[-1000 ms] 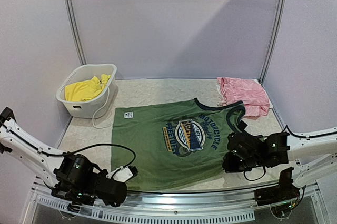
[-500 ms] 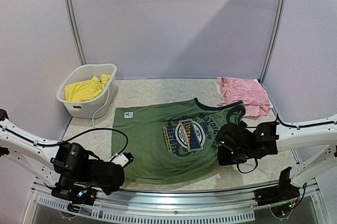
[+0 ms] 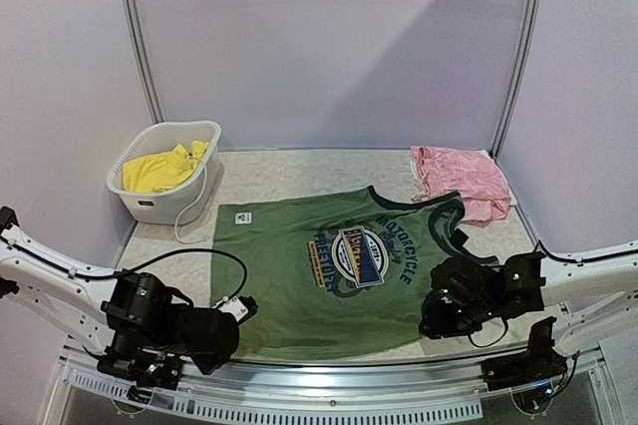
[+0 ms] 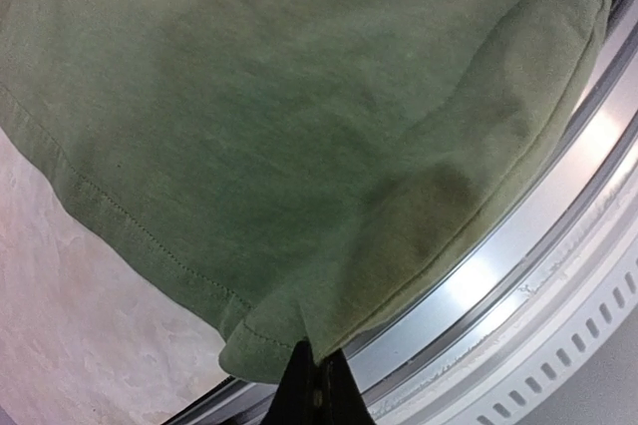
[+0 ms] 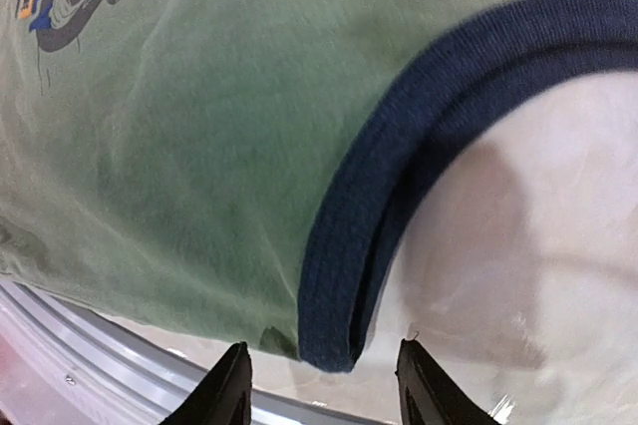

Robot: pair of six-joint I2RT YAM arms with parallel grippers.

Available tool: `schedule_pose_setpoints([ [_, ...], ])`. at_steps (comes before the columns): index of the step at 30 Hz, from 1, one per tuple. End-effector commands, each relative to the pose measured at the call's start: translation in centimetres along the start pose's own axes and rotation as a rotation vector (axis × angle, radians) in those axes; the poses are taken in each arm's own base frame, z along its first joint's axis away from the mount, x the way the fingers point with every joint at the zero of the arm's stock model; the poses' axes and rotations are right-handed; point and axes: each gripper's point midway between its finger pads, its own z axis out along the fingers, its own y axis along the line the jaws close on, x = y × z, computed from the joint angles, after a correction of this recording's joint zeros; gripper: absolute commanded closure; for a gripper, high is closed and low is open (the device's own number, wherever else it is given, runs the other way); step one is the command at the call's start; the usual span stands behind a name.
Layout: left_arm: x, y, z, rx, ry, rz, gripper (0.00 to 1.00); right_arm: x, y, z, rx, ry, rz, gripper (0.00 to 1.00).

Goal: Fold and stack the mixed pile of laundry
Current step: Pick up the flattened tank top from the center of the board.

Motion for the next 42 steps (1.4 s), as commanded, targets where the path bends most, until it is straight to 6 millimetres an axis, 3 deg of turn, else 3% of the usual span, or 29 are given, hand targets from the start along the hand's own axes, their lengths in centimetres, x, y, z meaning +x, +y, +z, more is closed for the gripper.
schedule_pose_setpoints([
  [1, 0.3, -0.2, 0.8, 0.006, 0.027, 0.012, 1.00, 0.7, 0.6, -0.4, -0.075, 0.025, 0.038, 0.47],
  [6, 0.3, -0.6, 1.1, 0.015, 0.029, 0.014, 1.00, 0.4, 1.2, -0.8, -0.140, -0.007, 0.068, 0.47],
  [18, 0.8, -0.4, 1.5, 0.011, 0.042, 0.006, 1.00, 0.1, 0.3, 1.3, -0.073, -0.028, 0.101, 0.62],
  [29, 1.0, -0.5, 1.9, 0.021, 0.035, -0.010, 1.00, 0.0, -0.2, 0.8, -0.007, -0.010, 0.067, 0.99],
  [35, 0.5, -0.3, 1.4, 0.013, 0.014, -0.035, 1.00, -0.9, 0.1, -0.5, 0.035, -0.019, 0.037, 1.00],
  [42, -0.2, 1.1, 0.7, -0.020, -0.020, -0.081, 1.00, -3.3, 0.7, -2.1, 0.123, -0.076, -0.024, 1.00],
])
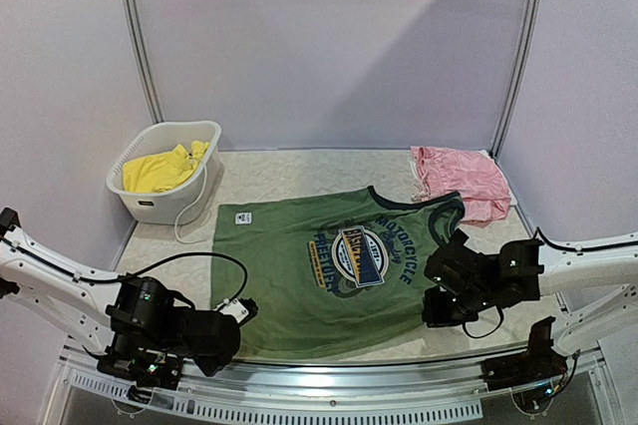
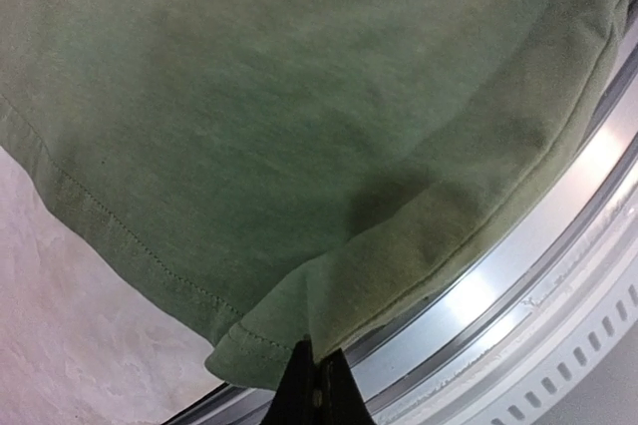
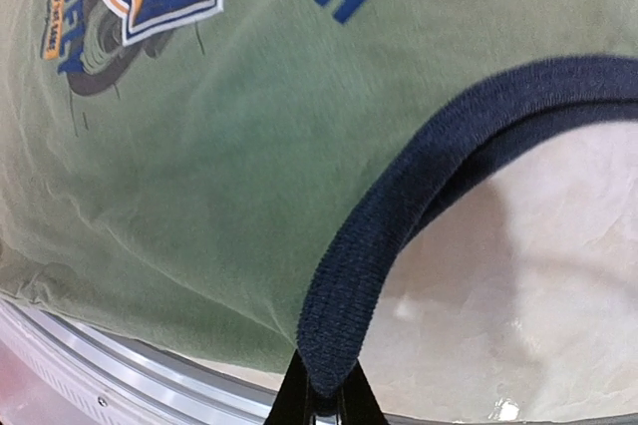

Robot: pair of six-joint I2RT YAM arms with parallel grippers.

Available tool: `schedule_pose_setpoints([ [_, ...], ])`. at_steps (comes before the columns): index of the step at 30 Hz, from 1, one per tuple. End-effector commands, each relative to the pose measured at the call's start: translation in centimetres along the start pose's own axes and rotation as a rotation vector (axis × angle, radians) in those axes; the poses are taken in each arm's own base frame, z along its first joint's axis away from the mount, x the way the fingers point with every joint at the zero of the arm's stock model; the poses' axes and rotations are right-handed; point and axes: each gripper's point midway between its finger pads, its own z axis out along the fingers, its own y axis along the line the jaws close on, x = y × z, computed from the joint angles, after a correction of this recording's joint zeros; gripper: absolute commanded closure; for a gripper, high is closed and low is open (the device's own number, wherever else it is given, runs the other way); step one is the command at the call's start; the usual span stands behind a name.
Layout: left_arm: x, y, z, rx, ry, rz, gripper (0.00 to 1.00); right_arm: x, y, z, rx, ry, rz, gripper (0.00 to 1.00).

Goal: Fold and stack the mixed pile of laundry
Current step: Pick up the flattened tank top from the center of the board, then fold the flattened tank top at the center of the board.

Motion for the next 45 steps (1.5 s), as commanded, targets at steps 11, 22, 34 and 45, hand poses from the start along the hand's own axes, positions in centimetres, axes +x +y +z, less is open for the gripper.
schedule_pose_setpoints([
  [11, -1.8, 4.0, -0.4, -0.071, -0.031, -0.148, 1.00, -5.5, 1.2, -0.3, 0.165, -0.040, -0.130, 0.99],
  [22, -2.3, 6.0, 0.0, -0.131, -0.025, -0.221, 1.00, -8.7, 1.2, 1.4, 0.238, -0.025, -0.163, 0.99],
  [34, -2.9, 7.1, 1.1, -0.157, -0.031, -0.230, 1.00, -10.6, 0.5, 2.6, 0.285, -0.019, -0.170, 0.99],
  [45, -3.4, 8.1, 1.8, -0.209, -0.014, -0.241, 0.98, -11.1, 0.2, 3.3, 0.323, -0.012, -0.178, 0.98],
])
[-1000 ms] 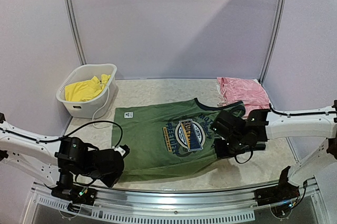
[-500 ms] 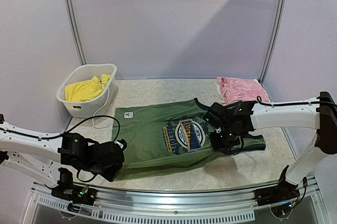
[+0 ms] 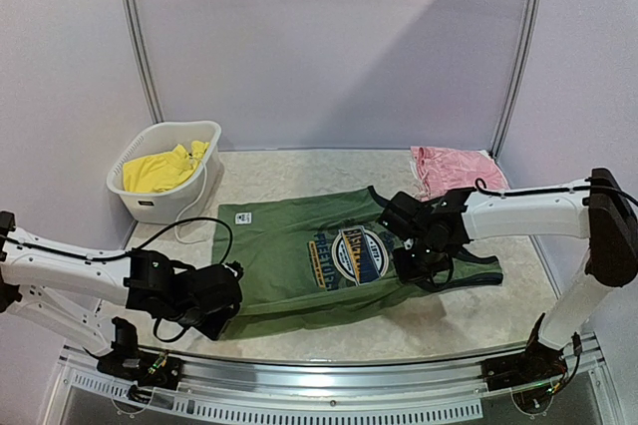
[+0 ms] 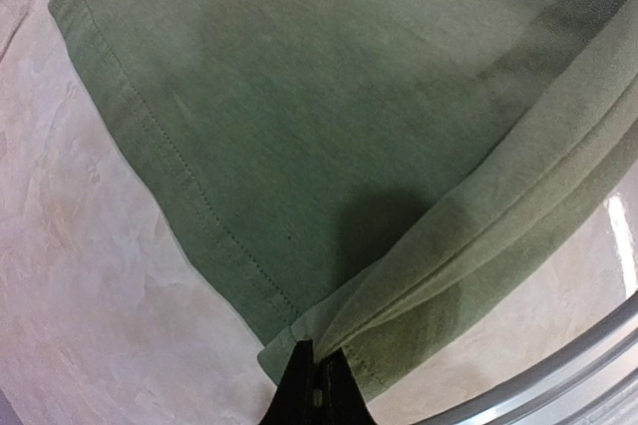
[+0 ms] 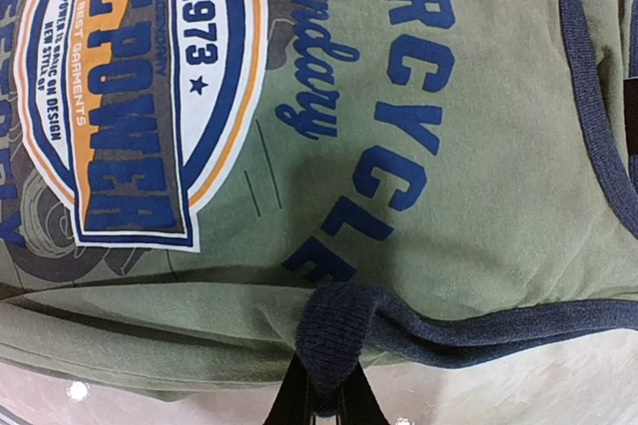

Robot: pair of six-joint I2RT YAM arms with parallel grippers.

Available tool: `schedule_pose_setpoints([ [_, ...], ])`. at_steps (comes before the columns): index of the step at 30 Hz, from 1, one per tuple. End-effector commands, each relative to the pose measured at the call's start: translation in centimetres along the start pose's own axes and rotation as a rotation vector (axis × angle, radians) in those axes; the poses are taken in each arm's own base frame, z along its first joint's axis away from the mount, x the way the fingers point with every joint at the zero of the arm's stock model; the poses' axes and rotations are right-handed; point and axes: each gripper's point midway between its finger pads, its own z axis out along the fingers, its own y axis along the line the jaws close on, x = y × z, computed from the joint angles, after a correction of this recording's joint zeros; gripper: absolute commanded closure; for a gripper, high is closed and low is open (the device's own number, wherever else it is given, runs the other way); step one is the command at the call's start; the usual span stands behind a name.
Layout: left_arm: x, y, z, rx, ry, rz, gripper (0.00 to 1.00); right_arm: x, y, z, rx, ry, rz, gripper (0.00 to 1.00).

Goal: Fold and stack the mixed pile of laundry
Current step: Fold the flattened tank top at the center of the board.

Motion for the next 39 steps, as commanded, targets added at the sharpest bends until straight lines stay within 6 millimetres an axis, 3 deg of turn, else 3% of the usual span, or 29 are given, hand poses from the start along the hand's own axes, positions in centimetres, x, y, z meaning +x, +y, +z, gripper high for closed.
schedule_pose_setpoints([
  [1, -0.5, 1.0, 0.4, -0.044, -0.004, -0.015, 0.97, -0.8, -0.8, 0.3, 0.050, -0.012, -0.003, 0.97],
  [4, -0.7, 1.4, 0.5, -0.063, -0.005, -0.028, 0.94, -1.2, -0.7, 0.4, 0.056, -0.022, -0.004, 0.92],
  [9, -1.9, 2.3, 0.8, -0.111, -0.038, -0.053, 0.78, -2.4, -0.7, 0.6, 0.057, -0.039, 0.020, 0.78],
  [11, -2.7, 2.6, 0.7, -0.137, -0.053, -0.061, 0.74, -3.1, -0.8, 0.7, 0.054, -0.054, 0.037, 0.58],
  [15, -4.6, 3.8, -0.1, -0.218, -0.114, -0.083, 0.73, -4.3, -1.0, 0.5, 0.049, -0.090, 0.069, 0.31],
  [21, -6.0, 5.3, -2.3, -0.310, -0.142, -0.100, 0.66, -5.3, -0.4, -2.2, -0.045, -0.159, 0.092, 0.27],
  [25, -6.3, 3.3, -2.4, -0.176, -0.159, -0.098, 0.73, -4.5, 0.7, -3.6, -0.140, -0.185, 0.069, 0.28],
  [31, -5.9, -1.7, -1.5, 0.096, -0.145, -0.059, 0.82, -2.0, 4.4, -4.3, -0.304, -0.164, -0.006, 0.47],
  [33, -5.5, -2.5, -1.0, 0.130, -0.126, -0.052, 0.85, -1.3, 5.6, -3.9, -0.335, -0.139, -0.021, 0.57],
  [36, -4.7, -3.0, -0.1, 0.141, -0.098, -0.047, 0.88, -0.2, 6.3, -2.1, -0.329, -0.087, -0.022, 0.84],
  [39, -3.9, -2.7, 0.8, 0.126, -0.075, -0.053, 0.88, 0.5, 5.9, -0.5, -0.292, -0.056, -0.001, 0.93],
])
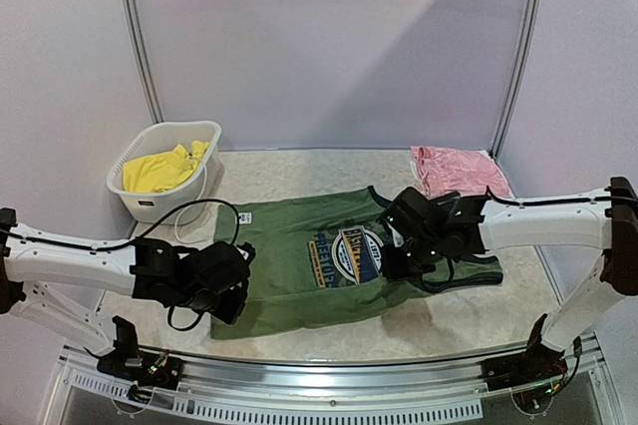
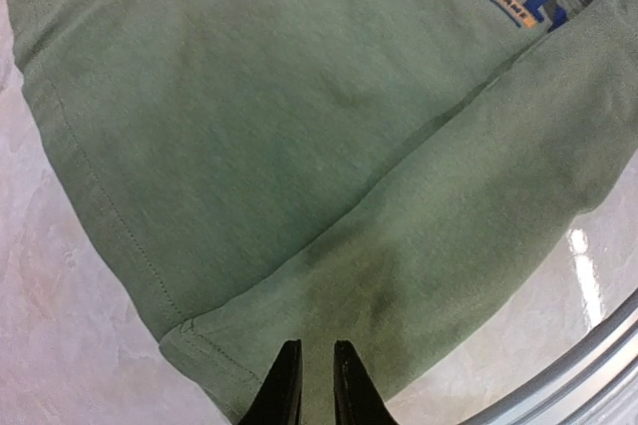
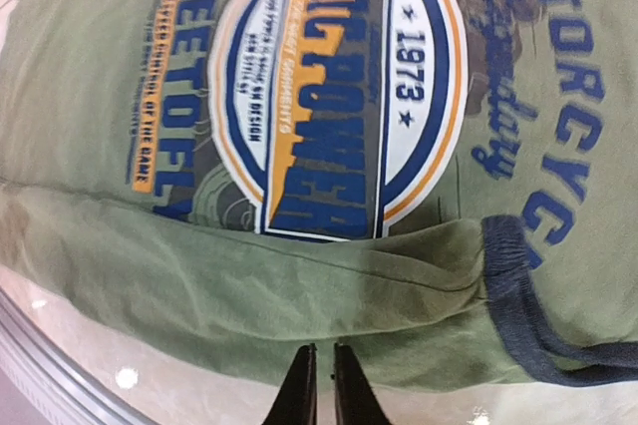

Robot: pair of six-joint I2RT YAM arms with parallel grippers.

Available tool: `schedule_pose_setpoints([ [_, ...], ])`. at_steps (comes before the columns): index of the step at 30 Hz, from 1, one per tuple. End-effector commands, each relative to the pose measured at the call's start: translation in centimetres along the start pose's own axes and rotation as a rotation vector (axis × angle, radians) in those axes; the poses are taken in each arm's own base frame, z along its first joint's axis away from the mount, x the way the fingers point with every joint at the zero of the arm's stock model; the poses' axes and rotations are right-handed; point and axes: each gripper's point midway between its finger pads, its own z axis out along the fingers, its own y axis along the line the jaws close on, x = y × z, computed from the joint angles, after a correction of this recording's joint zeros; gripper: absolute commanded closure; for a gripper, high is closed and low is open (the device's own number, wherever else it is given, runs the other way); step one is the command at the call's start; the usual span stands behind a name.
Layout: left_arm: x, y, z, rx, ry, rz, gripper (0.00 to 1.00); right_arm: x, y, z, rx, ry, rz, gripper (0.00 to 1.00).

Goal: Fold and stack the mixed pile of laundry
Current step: Fold the flattened tank top at the center of the board.

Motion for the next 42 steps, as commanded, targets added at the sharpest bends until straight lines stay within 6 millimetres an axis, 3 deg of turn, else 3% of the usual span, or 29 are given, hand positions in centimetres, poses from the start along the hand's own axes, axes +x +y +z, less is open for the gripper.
schedule_pose_setpoints([
  [1, 1.4, -0.8, 1.3, 0.039, 0.037, 0.003, 0.89, 1.9, -0.6, 2.6, 0.020, 0.060, 0.032, 0.95],
  [10, 2.9, 1.6, 3.3, -0.086, 0.055, -0.025, 0.90, 2.2, -2.1, 4.9, 0.128, 0.092, 0.023, 0.98],
  [16, 3.6, 3.0, 4.7, -0.171, 0.081, -0.044, 0.90, 1.1, -3.7, 5.6, 0.162, 0.080, 0.045, 0.99],
  [26, 3.8, 4.5, 4.9, -0.247, 0.072, -0.066, 0.92, -1.0, -5.4, 6.0, 0.206, 0.061, 0.056, 1.00],
  [32, 3.8, 5.0, 4.7, -0.265, 0.068, -0.081, 0.92, -1.5, -7.5, 6.5, 0.238, 0.074, 0.081, 1.00],
  [39, 1.7, 4.6, 3.8, -0.252, 0.006, -0.085, 0.91, -6.3, -6.8, 3.4, 0.277, -0.015, 0.051, 0.96],
  [42, 0.7, 4.1, 3.3, -0.232, -0.020, -0.082, 0.87, -7.5, -7.9, 1.0, 0.317, -0.062, 0.070, 0.93],
])
